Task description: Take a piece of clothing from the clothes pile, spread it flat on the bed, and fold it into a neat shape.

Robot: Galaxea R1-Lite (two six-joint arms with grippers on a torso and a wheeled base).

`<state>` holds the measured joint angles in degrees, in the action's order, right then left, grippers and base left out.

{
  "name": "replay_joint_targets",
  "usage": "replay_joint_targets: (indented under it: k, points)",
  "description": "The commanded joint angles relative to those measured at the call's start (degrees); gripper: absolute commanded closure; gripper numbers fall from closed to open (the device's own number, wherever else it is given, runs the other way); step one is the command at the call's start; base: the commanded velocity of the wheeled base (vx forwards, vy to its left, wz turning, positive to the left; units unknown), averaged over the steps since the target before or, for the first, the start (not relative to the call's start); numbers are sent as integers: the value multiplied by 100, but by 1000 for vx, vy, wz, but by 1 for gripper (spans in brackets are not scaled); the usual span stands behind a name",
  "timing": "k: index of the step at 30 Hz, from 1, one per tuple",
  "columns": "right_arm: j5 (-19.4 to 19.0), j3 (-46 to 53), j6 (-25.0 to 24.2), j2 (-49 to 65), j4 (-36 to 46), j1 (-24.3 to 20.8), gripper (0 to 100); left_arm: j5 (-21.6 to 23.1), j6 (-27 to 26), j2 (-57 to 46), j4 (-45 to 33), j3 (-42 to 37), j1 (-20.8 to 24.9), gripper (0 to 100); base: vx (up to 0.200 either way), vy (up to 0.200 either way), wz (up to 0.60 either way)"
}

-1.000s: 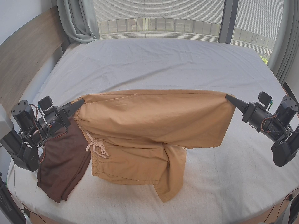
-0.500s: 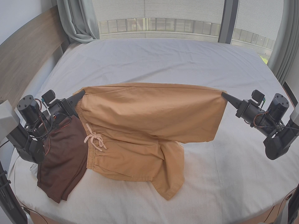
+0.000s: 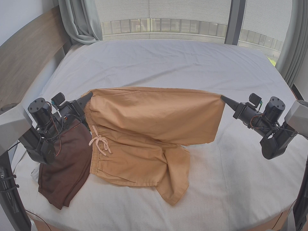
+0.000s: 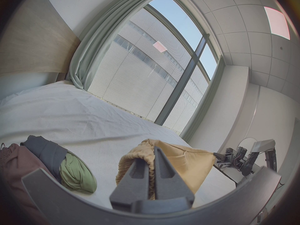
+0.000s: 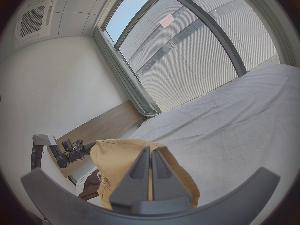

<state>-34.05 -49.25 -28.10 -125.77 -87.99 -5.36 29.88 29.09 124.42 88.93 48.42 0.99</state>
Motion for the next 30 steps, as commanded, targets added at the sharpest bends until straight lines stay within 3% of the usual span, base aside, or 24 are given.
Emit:
replay_joint_targets:
  k: [1, 16, 30]
  points:
    - [3, -243, -20, -378, 10, -17, 100, -26, 1, 338, 10, 133, 59, 100, 0, 0, 0]
    - [-5, -1324, -337, -1125, 80, -17, 100, -518, 291, 1129, 10, 1214, 77, 100, 0, 0, 0]
    - [3, -1807, -337, -1503, 283, -35, 100, -527, 598, 1621, 10, 1820, 77, 100, 0, 0, 0]
